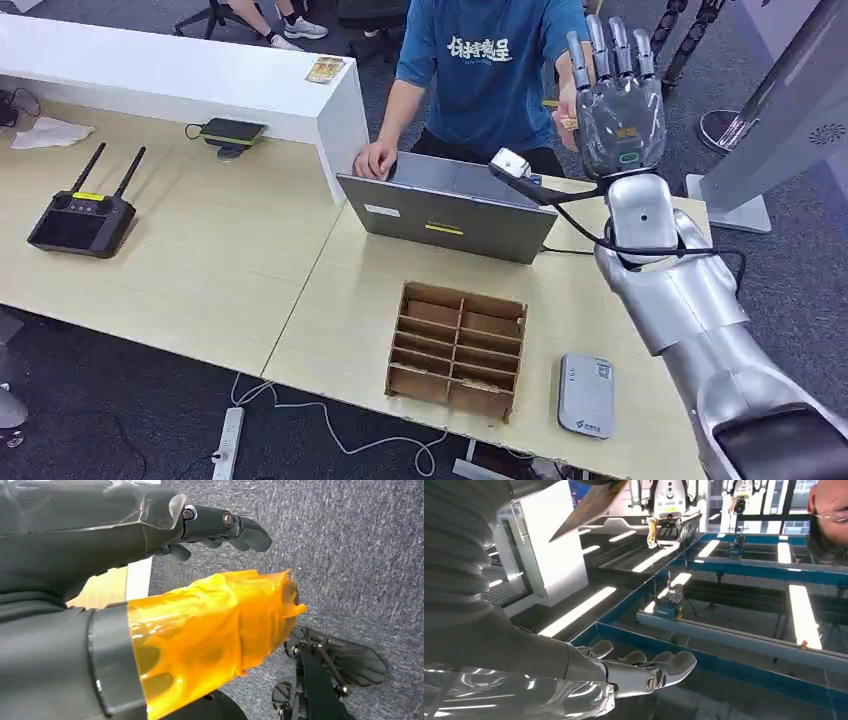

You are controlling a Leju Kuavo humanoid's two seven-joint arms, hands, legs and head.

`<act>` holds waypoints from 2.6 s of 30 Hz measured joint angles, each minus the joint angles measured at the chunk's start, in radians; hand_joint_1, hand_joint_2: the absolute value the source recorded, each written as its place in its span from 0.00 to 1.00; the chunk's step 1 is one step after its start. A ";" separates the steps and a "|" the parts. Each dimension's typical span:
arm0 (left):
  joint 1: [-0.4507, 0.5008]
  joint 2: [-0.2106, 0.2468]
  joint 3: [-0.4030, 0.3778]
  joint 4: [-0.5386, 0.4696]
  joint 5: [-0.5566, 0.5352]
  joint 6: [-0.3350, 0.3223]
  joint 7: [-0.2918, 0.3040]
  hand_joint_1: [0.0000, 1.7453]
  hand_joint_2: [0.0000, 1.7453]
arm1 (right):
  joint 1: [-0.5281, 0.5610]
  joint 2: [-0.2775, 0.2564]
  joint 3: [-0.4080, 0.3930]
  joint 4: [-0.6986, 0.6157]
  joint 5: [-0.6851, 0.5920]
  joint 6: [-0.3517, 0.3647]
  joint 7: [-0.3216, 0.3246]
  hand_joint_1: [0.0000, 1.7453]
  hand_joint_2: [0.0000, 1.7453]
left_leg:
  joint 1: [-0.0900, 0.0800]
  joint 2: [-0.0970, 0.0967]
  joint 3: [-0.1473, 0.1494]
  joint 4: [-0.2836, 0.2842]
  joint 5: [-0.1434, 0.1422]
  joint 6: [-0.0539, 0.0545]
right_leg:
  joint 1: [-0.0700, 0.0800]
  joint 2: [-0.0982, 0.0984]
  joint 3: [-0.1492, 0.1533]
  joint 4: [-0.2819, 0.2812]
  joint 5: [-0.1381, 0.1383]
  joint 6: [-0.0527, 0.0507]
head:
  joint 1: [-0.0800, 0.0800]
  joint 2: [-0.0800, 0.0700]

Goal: Pass the card to the sensor for recognition and then transmit it.

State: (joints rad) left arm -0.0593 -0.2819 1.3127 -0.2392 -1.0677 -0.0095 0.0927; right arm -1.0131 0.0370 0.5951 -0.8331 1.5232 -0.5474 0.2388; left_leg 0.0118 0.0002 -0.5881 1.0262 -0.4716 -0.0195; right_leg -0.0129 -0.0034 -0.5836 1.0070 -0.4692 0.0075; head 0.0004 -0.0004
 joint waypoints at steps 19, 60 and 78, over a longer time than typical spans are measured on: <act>0.000 0.000 0.000 0.000 0.005 0.006 0.001 0.00 0.00 | 0.007 0.000 0.007 0.001 0.000 -0.018 -0.002 0.14 1.00 | 0.000 0.000 0.000 0.000 0.000 0.000 | 0.000 0.000 0.000 0.000 0.000 0.000 | 0.000 0.000; 0.003 -0.010 0.005 0.000 0.047 0.006 -0.007 0.00 0.00 | 0.253 0.070 -0.234 -0.248 -1.141 0.195 -0.349 1.00 1.00 | 0.000 0.000 -0.001 0.000 0.000 0.000 | 0.000 0.000 -0.001 0.000 0.000 0.000 | 0.000 0.000; 0.005 -0.013 0.049 0.000 0.120 0.012 -0.021 0.00 0.00 | 0.378 -0.061 -0.393 -0.292 -1.557 0.491 -0.336 1.00 1.00 | 0.000 0.000 0.000 0.000 -0.001 0.000 | 0.000 0.000 -0.001 -0.001 0.000 0.000 | 0.000 0.000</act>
State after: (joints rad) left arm -0.0545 -0.2953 1.3615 -0.2392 -0.9479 0.0023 0.0713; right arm -0.6354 -0.0245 0.2018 -1.1254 -0.0336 -0.0568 -0.0969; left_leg 0.0116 -0.0001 -0.5886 1.0263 -0.4723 -0.0193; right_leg -0.0130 -0.0036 -0.5842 1.0063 -0.4695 0.0076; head 0.0004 -0.0004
